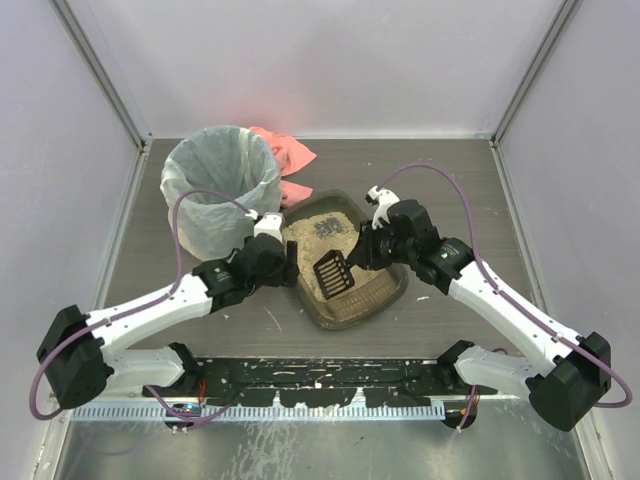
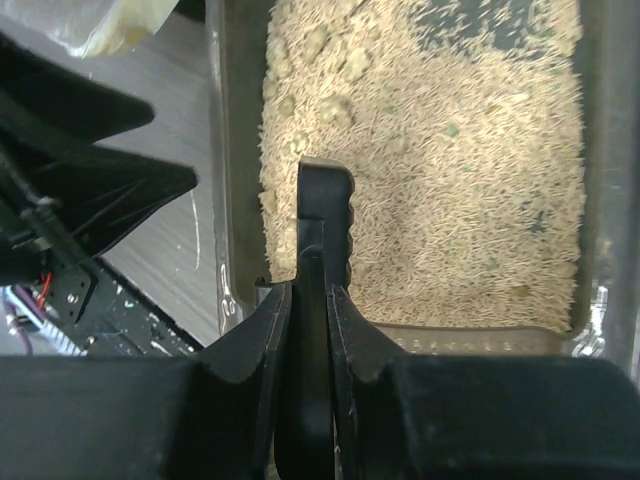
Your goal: Clean the litter box
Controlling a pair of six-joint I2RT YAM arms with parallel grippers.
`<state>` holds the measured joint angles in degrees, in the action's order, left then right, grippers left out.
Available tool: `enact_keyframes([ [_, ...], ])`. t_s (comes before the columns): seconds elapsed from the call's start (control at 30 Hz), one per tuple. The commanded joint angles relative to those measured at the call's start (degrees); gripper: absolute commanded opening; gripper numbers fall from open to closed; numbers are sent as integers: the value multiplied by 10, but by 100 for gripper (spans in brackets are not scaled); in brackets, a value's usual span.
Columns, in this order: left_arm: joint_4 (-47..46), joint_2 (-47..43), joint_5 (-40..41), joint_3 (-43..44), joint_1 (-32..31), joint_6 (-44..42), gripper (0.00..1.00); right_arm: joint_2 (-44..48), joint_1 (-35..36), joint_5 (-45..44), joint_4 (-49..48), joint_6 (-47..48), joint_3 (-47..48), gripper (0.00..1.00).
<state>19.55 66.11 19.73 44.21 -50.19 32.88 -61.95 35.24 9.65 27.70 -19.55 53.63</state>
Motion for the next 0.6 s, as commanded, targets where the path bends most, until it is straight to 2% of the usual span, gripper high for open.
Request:
enact_keyframes([
  [0.0, -66, 43, 18, 47, -2, 20, 68, 1, -2, 70, -52, -14, -15, 1],
  [0.23, -81, 126, 23, 77, -2, 18, 62, -4, -12, 107, -65, -19, -39, 1],
  [0.57, -102, 197, -6, 116, 15, -18, 55, -2, -18, 163, -124, -81, -104, 1],
])
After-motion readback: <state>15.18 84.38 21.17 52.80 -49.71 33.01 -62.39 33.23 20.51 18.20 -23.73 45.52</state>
